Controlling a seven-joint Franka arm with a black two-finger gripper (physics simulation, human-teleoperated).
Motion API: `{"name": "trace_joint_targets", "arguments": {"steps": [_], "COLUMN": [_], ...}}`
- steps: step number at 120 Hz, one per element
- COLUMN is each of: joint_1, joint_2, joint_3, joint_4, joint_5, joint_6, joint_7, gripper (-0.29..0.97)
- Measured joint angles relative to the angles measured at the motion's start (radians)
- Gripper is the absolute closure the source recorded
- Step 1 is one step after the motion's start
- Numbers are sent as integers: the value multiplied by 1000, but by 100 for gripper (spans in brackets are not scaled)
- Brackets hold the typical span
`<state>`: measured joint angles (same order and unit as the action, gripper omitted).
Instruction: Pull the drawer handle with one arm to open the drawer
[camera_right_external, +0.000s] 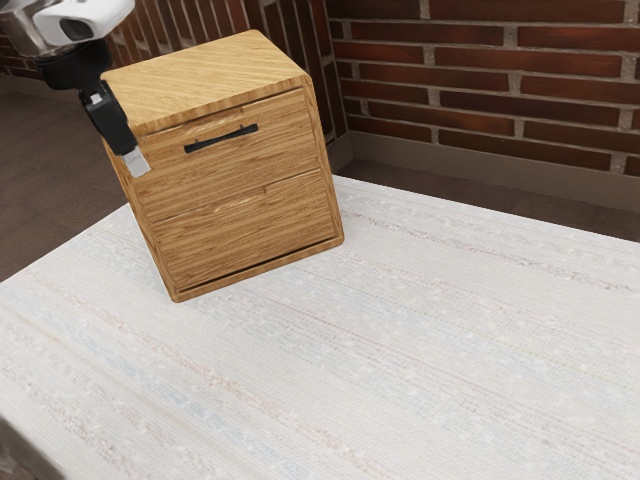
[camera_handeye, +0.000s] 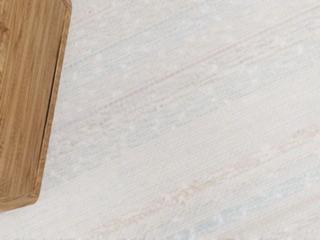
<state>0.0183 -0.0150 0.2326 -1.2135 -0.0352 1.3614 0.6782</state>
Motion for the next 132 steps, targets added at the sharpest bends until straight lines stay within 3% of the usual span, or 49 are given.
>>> {"name": "trace_joint_targets", "arguments": {"steps": [30, 58, 82, 101, 110, 132], "joint_1": [90, 127, 42, -175, -154, -50], "joint_2": [23, 32, 59, 188, 234, 268], "joint_3": [-6, -14, -26, -74, -77, -135], "joint_4": [5, 1, 2, 138, 215, 251], "joint_5": [1, 155, 183, 174, 169, 168], "joint_6": [-2, -3, -2, 13, 9, 6], "joint_7": [86, 141, 170, 197, 219, 281], "gripper": [0, 0, 0, 0, 0, 0]}}
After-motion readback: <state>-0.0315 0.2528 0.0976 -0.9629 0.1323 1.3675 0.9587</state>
